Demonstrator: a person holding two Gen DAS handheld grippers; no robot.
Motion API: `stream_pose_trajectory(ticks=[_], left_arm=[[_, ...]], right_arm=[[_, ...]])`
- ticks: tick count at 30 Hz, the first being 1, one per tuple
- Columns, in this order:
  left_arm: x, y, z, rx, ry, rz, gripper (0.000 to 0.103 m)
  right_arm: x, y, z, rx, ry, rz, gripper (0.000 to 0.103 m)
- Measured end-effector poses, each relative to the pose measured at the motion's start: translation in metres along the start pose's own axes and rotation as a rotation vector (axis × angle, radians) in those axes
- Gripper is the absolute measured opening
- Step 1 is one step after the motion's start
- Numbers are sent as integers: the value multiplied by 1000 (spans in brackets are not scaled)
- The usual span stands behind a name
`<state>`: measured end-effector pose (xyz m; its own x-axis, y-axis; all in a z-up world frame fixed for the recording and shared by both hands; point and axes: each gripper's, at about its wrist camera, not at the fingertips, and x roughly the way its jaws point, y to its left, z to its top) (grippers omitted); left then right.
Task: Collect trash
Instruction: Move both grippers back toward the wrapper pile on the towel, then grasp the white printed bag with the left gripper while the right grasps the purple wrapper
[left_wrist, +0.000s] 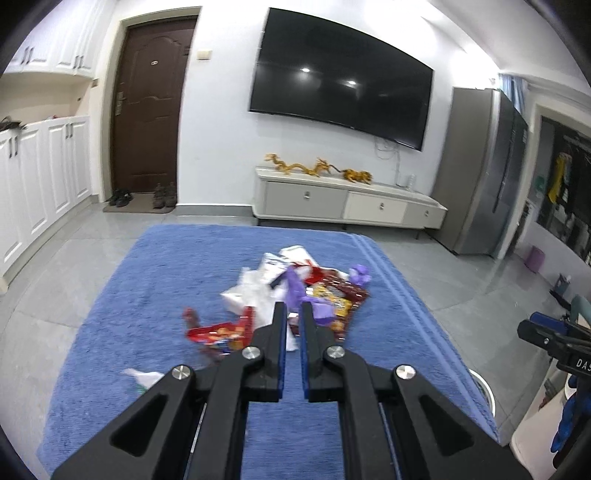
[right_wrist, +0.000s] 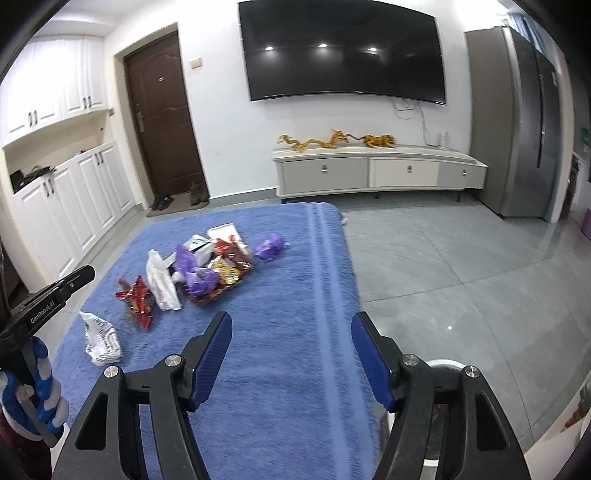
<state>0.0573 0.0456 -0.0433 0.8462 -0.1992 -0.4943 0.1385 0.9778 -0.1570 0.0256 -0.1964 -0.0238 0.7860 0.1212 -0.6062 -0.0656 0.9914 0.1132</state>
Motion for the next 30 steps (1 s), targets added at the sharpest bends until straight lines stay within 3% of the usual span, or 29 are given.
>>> stream_pose_trajectory(ticks=[6,13,18,19,21,22,23,30], left_arm=[[-14,64,1,-98,-47,59,7],[-18,138,-8,-174,15,137,7],[-9,158,-22,-203,60,154,8],[-6,159,-25,-211,72,139,11],[2,157,-32,-219,102,109,34],[5,155,-36,-217,112,99,56],[7,150,-39,-206,109,98,61],[23,130,-57,-165,168,32,62]], right_arm=[[16,19,6,-29,12,39,69],[43,29,8,-42,43,82,70],[65,33,9,-49,73,110,70],[68,35,10,-50,77,117,70],[76,39,11,-60,88,129,70],[82,41,12,-69,95,134,70],[86,44,13,-75,101,139,70],[120,62,17,-115,144,185,70]])
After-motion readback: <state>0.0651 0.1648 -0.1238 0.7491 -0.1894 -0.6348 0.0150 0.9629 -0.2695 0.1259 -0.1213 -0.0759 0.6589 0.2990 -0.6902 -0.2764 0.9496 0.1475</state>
